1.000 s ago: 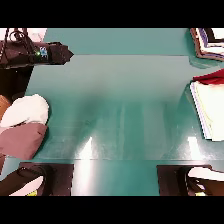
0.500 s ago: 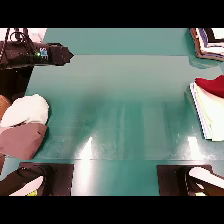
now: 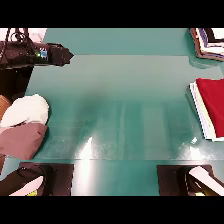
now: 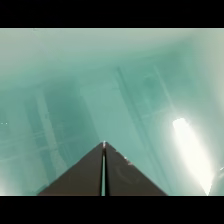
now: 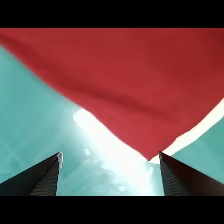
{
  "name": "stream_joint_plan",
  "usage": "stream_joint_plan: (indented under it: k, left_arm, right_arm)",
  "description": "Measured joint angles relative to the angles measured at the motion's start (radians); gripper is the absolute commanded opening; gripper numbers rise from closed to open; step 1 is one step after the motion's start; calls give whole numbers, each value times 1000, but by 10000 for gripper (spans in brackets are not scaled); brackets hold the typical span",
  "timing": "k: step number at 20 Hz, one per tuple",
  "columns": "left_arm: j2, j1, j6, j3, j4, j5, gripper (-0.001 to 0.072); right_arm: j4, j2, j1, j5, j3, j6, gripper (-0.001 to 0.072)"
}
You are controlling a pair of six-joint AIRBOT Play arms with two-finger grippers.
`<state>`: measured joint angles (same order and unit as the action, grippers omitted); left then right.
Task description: Fold the shirts.
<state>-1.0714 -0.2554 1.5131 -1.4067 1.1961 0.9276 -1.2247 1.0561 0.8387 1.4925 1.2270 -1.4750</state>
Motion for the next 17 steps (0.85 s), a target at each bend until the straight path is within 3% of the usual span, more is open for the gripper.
stream_joint_plan:
  k: [5, 6, 10, 17]
  left_arm:
    - [0, 0, 0, 0, 0, 6, 30]
    - [0, 0, 0, 0, -1, 6, 30]
    - [0, 0, 3, 0, -3, -11, 30]
    - [0, 0, 4, 0, -4, -27, 30]
  right_arm:
    - [121, -61, -195, -58, -19, -17, 673]
    - [136, -72, -261, -75, -21, -19, 618]
    - [163, -97, -537, -155, -23, -23, 42]
    - [174, -106, -864, -255, -24, 11, 21]
